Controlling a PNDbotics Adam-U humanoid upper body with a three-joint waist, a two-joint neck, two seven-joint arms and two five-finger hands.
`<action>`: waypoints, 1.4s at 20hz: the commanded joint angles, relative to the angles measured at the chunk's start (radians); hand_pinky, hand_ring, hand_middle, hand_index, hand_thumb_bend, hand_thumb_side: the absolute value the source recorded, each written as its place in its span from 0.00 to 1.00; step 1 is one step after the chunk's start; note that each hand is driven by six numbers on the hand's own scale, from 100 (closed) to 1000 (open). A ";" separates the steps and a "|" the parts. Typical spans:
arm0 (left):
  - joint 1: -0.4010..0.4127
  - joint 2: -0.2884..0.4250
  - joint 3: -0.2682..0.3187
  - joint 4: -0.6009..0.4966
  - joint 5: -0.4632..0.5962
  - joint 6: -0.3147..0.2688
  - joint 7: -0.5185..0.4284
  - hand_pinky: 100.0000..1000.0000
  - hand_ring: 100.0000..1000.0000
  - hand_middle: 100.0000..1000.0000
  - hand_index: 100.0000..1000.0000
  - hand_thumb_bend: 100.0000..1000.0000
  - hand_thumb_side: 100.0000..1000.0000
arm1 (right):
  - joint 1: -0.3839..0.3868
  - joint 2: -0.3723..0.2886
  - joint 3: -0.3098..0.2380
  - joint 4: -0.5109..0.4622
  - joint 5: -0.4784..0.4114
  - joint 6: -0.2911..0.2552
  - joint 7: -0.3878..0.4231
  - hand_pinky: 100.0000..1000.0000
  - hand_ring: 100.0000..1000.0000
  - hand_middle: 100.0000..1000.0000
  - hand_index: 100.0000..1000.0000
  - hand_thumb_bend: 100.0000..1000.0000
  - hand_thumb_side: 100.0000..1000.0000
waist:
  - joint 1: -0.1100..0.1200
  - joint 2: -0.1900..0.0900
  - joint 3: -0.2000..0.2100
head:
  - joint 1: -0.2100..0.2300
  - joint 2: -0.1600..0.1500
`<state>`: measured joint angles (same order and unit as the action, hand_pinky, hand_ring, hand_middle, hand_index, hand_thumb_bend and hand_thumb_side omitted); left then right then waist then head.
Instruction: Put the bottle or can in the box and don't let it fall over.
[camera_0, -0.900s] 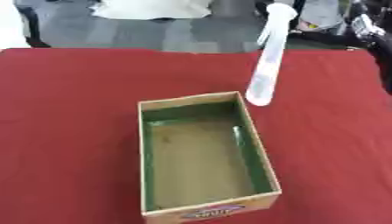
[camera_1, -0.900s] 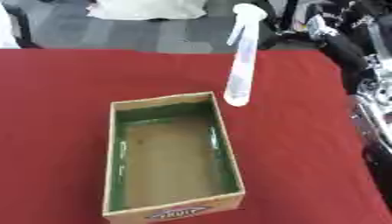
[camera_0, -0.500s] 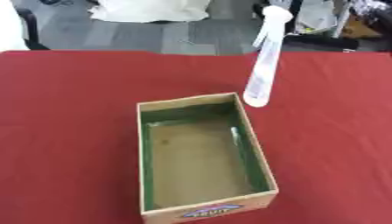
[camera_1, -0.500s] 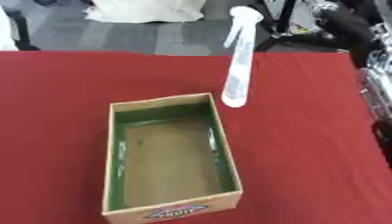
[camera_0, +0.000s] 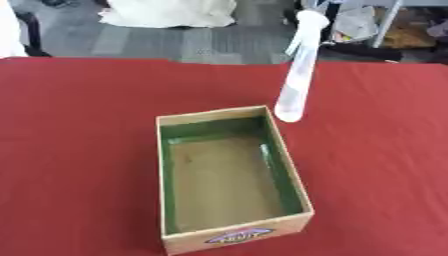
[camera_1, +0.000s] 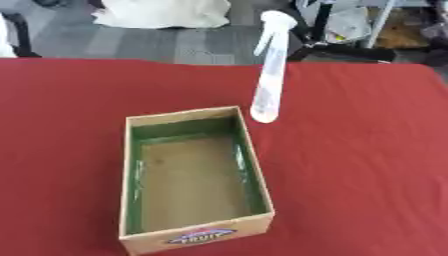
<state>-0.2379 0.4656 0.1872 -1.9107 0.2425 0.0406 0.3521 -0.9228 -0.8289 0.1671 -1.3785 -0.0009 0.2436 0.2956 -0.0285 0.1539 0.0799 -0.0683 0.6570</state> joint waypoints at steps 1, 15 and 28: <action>-0.007 0.037 0.000 -0.009 -0.001 -0.001 -0.006 0.58 0.66 0.72 0.69 0.00 0.56 | -0.052 -0.037 0.003 0.089 0.064 -0.046 0.166 0.81 0.79 0.75 0.82 0.12 0.32 | -0.001 -0.019 0.002 | -0.004 -0.007; -0.016 0.039 -0.003 -0.010 -0.011 0.004 -0.010 0.58 0.66 0.72 0.69 0.00 0.56 | -0.143 -0.029 -0.001 0.217 0.215 -0.167 0.554 0.85 0.83 0.79 0.83 0.20 0.24 | -0.011 0.000 0.004 | -0.010 -0.037; -0.019 0.032 -0.005 -0.008 -0.012 0.007 -0.014 0.58 0.66 0.72 0.69 0.00 0.58 | -0.210 0.032 0.016 0.264 0.239 -0.192 0.567 0.83 0.84 0.80 0.83 0.24 0.01 | -0.010 0.019 0.019 | -0.032 -0.066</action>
<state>-0.2465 0.4737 0.1810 -1.9102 0.2366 0.0482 0.3406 -1.1069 -0.7821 0.1872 -1.1163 0.2282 0.0570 0.8624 -0.0404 0.1837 0.0993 -0.0952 0.6071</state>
